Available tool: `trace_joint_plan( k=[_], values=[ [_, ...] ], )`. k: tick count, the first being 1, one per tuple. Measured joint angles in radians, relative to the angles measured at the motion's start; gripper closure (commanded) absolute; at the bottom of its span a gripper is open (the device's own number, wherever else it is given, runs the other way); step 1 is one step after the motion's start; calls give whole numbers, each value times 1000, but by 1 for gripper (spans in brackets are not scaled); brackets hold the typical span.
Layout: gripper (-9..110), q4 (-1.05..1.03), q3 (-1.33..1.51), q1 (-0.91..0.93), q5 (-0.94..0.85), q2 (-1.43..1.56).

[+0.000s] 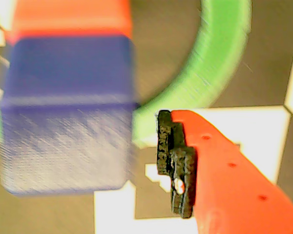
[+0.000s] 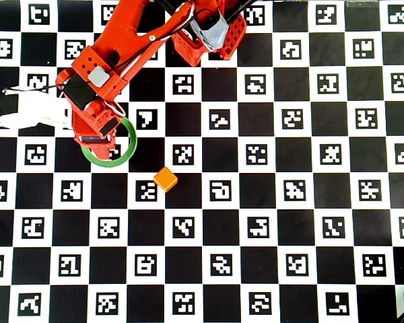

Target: Grab the red cube then put it in the green circle then put the blue cube on top and finally the orange cube on top

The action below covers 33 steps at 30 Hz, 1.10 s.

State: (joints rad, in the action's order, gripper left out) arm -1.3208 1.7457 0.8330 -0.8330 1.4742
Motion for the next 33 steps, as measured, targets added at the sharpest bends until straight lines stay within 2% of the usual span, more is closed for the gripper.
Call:
trace_joint_plan(
  k=[19,27,33],
  values=[
    [70,-327,-304,-81,109,3],
    [69,-393,-321,-199,258,60],
    [70,-393,-321,-311,463,120]
  ],
)
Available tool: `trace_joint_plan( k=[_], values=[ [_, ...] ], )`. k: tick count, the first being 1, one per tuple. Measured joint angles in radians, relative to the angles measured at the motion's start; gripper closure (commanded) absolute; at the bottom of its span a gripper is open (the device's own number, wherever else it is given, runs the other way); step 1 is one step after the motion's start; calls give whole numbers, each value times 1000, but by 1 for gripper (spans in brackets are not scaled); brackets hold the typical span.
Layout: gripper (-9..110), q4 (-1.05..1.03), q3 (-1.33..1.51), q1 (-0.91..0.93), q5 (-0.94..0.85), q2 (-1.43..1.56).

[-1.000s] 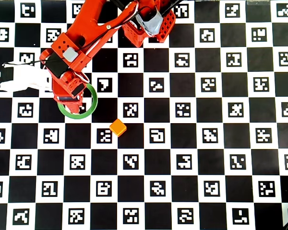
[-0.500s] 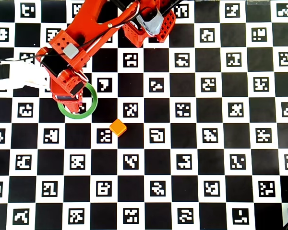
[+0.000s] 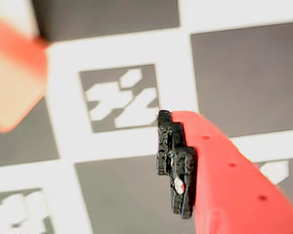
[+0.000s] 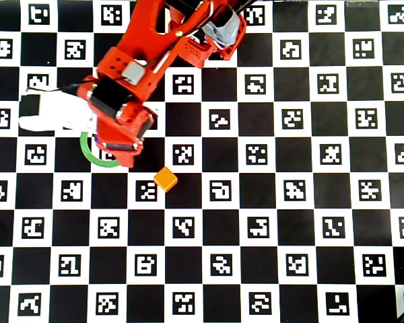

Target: Grab the red cube then put it in the green circle then put the blue cube on top and finally the orange cube on top

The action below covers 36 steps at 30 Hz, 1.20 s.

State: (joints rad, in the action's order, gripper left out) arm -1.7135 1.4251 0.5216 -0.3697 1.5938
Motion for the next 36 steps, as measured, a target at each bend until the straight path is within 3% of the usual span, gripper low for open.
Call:
trace_joint_plan(
  k=[9,16,36],
  values=[
    [68,26,98,-156,423,8],
    [68,110,218,-281,618,8],
    [68,388,371,-299,772,35]
  ],
)
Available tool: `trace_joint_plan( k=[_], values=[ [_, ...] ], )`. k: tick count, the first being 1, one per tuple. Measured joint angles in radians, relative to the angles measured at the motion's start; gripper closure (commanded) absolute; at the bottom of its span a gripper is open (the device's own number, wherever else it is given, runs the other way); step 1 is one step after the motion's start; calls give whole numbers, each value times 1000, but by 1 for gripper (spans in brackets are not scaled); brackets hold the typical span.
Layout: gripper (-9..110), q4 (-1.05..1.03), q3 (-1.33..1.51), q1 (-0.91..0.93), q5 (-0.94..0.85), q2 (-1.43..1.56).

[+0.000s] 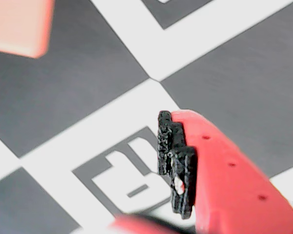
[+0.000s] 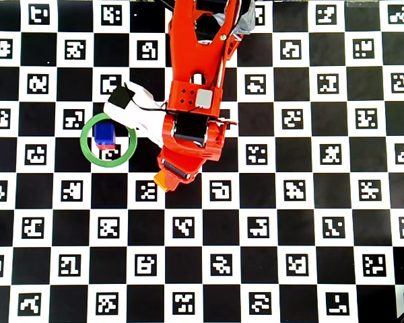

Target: Grab the red cube then put it in the green circle then put the blue cube on top and finally the orange cube on top

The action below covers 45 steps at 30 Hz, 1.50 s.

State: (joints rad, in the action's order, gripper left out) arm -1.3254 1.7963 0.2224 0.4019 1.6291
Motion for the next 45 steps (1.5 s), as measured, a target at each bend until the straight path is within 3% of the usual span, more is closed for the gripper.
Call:
trace_joint_plan(
  k=[45],
  values=[
    [71,339,137,100,21,-170]
  ],
)
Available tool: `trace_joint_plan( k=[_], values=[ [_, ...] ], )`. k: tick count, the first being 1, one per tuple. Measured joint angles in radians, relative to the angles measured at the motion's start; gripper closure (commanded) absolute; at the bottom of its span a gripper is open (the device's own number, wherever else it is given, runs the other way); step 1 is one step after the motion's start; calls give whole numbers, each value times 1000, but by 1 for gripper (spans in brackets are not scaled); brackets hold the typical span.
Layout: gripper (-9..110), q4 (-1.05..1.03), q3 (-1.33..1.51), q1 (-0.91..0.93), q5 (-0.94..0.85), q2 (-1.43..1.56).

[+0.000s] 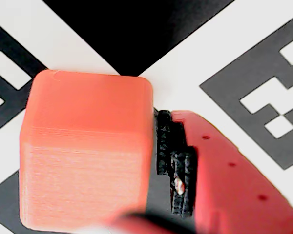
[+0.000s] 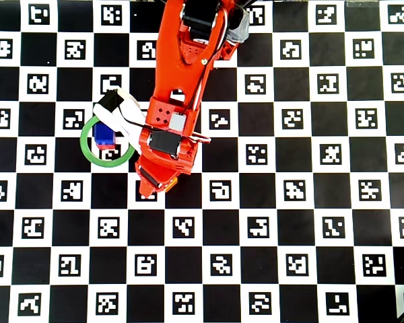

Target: Grab the red cube then put it in the green circle then put the blue cube on top and finally the orange cube on top

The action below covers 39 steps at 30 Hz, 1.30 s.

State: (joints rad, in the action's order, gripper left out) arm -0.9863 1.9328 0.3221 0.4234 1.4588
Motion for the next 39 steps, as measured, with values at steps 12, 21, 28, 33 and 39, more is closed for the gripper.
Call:
trace_joint_plan(
  k=[12,21,28,33,39],
  values=[
    [75,21,0,0,-3,0],
    [89,29,5,-11,-38,0],
    [93,28,5,-12,-37,0],
    [94,28,5,-12,-48,0],
    [93,21,14,-20,-92,8]
  ],
)
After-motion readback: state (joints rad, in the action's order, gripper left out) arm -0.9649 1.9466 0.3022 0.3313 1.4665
